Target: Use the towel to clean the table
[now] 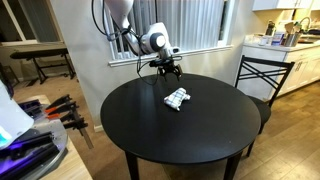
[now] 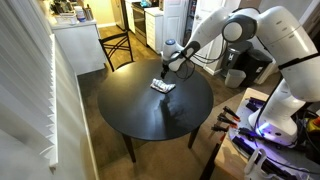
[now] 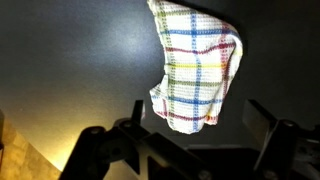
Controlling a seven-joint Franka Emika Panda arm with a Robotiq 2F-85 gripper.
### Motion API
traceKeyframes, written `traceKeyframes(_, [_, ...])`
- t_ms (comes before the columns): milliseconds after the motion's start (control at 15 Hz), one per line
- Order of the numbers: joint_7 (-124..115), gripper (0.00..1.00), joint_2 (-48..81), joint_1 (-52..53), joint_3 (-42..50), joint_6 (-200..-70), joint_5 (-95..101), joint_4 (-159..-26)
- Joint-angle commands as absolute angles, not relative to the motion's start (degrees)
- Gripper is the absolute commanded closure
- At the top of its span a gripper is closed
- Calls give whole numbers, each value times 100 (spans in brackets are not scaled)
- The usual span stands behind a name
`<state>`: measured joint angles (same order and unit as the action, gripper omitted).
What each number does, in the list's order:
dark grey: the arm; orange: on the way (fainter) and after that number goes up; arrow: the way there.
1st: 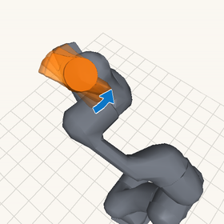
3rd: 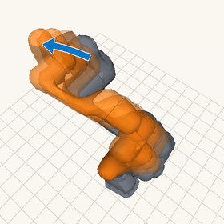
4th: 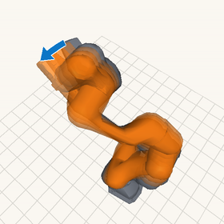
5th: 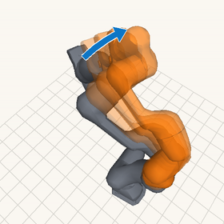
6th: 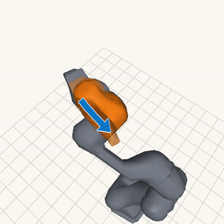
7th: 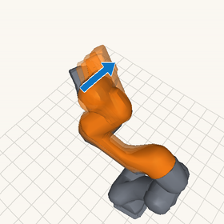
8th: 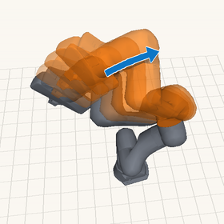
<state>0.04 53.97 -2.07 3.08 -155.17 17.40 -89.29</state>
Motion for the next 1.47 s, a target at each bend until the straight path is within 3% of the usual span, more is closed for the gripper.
traceKeyframes(0, [530,0,6302,-412,77,-15388,1260,-7740])
traceKeyframes(933, [1835,0,7935,-949,-671,-12815,172,-5070])
traceKeyframes(1400, [1553,0,7889,-875,-589,-12984,328,-5191])
